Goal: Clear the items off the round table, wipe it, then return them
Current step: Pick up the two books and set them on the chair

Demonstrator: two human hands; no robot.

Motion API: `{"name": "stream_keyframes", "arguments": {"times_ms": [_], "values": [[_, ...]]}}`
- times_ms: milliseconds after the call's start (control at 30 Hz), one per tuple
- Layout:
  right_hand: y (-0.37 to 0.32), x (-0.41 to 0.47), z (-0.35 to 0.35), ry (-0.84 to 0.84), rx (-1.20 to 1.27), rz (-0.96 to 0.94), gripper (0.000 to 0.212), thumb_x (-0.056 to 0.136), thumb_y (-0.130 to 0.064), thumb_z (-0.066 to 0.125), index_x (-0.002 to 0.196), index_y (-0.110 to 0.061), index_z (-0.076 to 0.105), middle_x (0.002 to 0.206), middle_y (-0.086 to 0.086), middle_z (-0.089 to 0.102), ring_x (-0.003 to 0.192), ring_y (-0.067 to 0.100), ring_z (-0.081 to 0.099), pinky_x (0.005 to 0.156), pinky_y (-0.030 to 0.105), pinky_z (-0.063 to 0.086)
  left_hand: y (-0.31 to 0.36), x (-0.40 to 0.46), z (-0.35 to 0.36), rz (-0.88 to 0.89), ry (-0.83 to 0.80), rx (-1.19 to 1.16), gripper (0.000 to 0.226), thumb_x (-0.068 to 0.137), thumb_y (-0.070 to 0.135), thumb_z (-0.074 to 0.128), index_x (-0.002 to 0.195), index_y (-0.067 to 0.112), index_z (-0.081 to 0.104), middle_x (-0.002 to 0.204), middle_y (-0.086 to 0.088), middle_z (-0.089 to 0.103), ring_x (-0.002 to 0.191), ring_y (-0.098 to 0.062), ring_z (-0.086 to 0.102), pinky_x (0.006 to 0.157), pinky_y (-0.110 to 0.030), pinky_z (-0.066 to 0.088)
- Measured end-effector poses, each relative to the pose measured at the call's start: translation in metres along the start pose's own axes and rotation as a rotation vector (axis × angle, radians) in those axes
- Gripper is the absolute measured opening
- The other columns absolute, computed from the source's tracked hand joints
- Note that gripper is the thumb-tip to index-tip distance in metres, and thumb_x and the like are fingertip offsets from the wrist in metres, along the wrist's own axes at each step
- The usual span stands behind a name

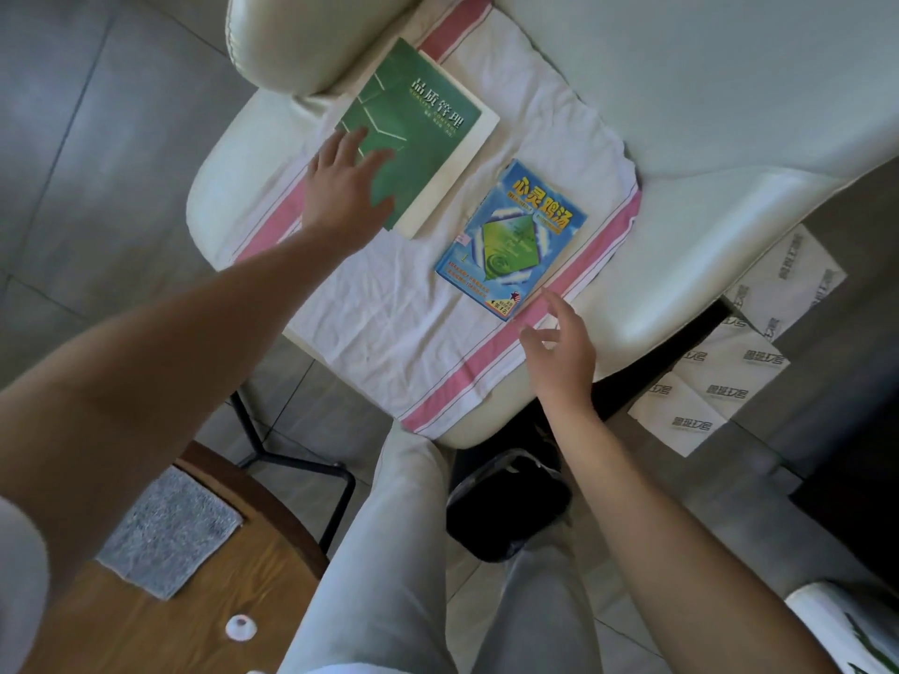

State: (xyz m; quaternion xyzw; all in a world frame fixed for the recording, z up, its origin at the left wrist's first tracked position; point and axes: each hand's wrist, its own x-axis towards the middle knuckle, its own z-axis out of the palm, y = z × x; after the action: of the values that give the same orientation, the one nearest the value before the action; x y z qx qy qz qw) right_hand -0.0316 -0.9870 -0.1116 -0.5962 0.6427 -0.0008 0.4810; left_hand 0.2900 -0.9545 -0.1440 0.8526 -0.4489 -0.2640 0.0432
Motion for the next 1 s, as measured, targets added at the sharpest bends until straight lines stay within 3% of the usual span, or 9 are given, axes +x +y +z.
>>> {"name": "stream_keyframes", "arguments": {"times_ms": [100,233,367,433,567,733,900,1000], "values": [[-0.006,-0.018,-0.025,0.044,0.06,-0.047,0.04,0.093,-0.015,0.067,0.131,-0.03,0.066,0.127,-0.012,0.061,0.096,-0.003,0.064,0.094,0.028,0.052,0.009,-0.04,-0.01,0.019,0.125,-0.056,0.052,0.093,0.033,0.065,0.143,0.02,0.057,0.162,-0.014,0.038,0.152,-0.04,0.026,0.123,-0.052,0.024],[-0.004,-0.047,-0.063,0.045,0.073,-0.23,0.034,0.094,-0.015,0.068,0.125,-0.027,0.07,0.128,-0.008,0.062,0.109,0.007,0.061,0.089,0.036,0.056,0.034,-0.099,-0.023,0.061,0.218,-0.027,0.048,0.096,0.039,0.062,0.14,0.021,0.059,0.16,-0.013,0.04,0.153,-0.04,0.027,0.122,-0.055,0.026],[0.0,-0.068,-0.099,0.087,0.016,-0.404,0.034,0.091,-0.027,0.064,0.123,-0.022,0.072,0.131,-0.001,0.065,0.124,0.016,0.059,0.104,0.041,0.05,0.07,-0.144,-0.037,0.042,0.271,-0.043,0.046,0.099,0.041,0.061,0.142,0.023,0.057,0.164,-0.01,0.036,0.156,-0.038,0.02,0.123,-0.054,0.021],[0.006,-0.102,-0.142,0.141,-0.009,-0.506,0.039,0.09,-0.031,0.062,0.126,-0.017,0.071,0.132,0.002,0.065,0.127,0.02,0.057,0.111,0.035,0.044,0.107,-0.182,-0.053,0.073,0.328,-0.029,0.05,0.099,0.039,0.062,0.146,0.025,0.053,0.166,-0.008,0.033,0.157,-0.036,0.018,0.124,-0.055,0.02],[0.015,-0.144,-0.193,0.159,-0.062,-0.554,0.043,0.09,-0.023,0.066,0.132,-0.017,0.067,0.14,0.003,0.06,0.132,0.021,0.052,0.111,0.023,0.036,0.148,-0.232,-0.074,0.108,0.419,-0.06,0.056,0.096,0.031,0.066,0.149,0.023,0.05,0.166,-0.008,0.033,0.157,-0.035,0.018,0.124,-0.054,0.02],[0.024,-0.212,-0.27,0.212,-0.094,-0.6,0.039,0.092,-0.025,0.065,0.131,-0.022,0.069,0.146,-0.002,0.055,0.137,0.017,0.047,0.113,0.028,0.037,0.211,-0.307,-0.103,0.218,0.475,-0.088,0.052,0.096,0.032,0.066,0.147,0.023,0.053,0.165,-0.008,0.034,0.156,-0.037,0.019,0.124,-0.058,0.021],[0.031,-0.273,-0.331,0.29,-0.081,-0.696,0.034,0.094,-0.024,0.069,0.128,-0.025,0.071,0.149,-0.005,0.053,0.131,-0.004,0.039,0.106,0.003,0.023,0.267,-0.373,-0.124,0.312,0.594,-0.119,0.05,0.096,0.043,0.057,0.141,0.022,0.059,0.162,-0.009,0.04,0.154,-0.039,0.026,0.121,-0.057,0.028],[0.039,-0.306,-0.357,0.268,-0.076,-0.755,0.039,0.091,-0.034,0.063,0.129,-0.029,0.07,0.151,-0.007,0.051,0.139,0.011,0.046,0.112,0.023,0.035,0.297,-0.42,-0.133,0.312,0.656,-0.129,0.051,0.095,0.045,0.055,0.141,0.022,0.06,0.162,-0.009,0.04,0.155,-0.037,0.024,0.121,-0.056,0.029]]}}
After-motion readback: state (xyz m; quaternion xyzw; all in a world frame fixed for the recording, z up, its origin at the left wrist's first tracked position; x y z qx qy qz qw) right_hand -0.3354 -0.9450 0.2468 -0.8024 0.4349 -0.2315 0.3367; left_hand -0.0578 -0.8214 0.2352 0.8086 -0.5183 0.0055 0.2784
